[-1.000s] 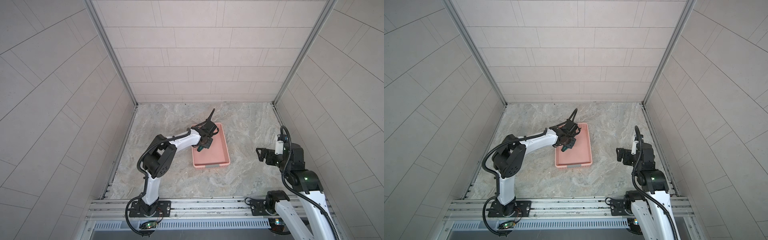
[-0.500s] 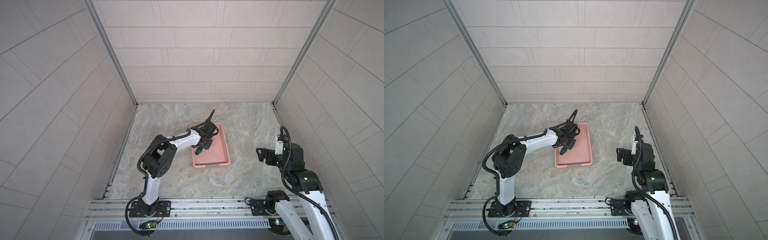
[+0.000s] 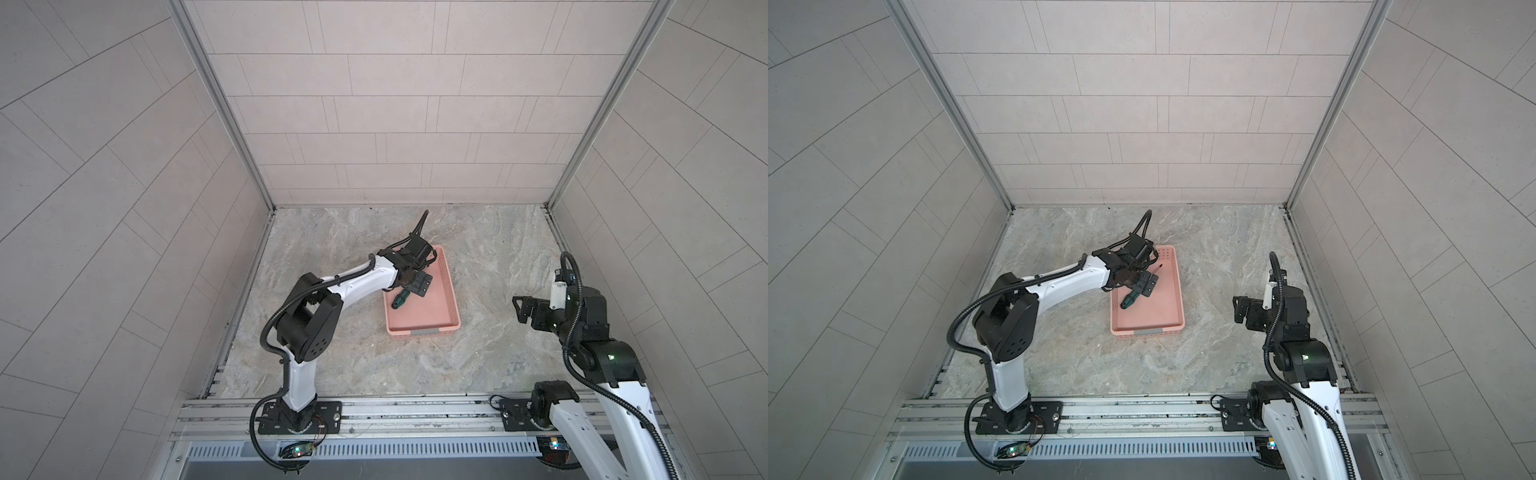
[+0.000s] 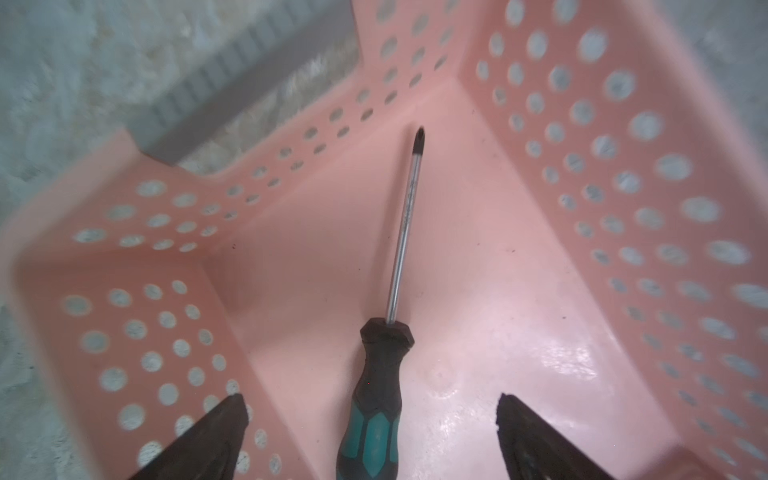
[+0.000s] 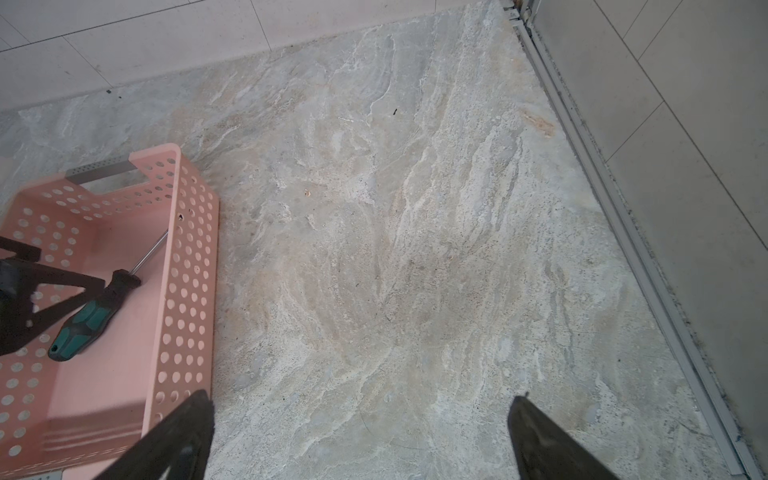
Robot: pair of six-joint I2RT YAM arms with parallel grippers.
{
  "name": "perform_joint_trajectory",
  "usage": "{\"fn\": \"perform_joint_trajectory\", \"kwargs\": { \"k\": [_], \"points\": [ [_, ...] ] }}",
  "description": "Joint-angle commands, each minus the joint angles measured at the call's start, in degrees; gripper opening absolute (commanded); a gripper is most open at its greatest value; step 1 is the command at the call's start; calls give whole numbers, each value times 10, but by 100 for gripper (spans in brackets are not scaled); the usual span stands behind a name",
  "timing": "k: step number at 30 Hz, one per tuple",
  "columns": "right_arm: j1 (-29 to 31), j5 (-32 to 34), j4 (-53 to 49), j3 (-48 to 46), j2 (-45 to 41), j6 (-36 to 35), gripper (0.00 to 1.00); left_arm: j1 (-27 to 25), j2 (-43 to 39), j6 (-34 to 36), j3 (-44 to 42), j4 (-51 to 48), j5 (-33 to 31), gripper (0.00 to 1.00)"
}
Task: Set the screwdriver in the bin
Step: 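Raise the open left gripper up away from the basket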
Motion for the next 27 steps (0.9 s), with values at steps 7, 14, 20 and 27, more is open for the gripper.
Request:
{"fn": "perform_joint_trajectory", "kwargs": {
  "k": [7, 14, 20, 27],
  "points": [
    [0, 8, 2, -5, -7, 5, 100, 12, -100, 26, 36, -29, -59, 100],
    [-1, 11, 2, -5, -10, 6, 100, 16, -144, 53, 19, -5, -140, 100],
    [0, 14, 5, -8, -16, 5, 100, 22, -157, 55, 1, 48, -122, 100],
    [0, -13, 117, -46, -3, -47, 100, 78, -245, 132, -150, 191, -184, 100]
  ]
}}
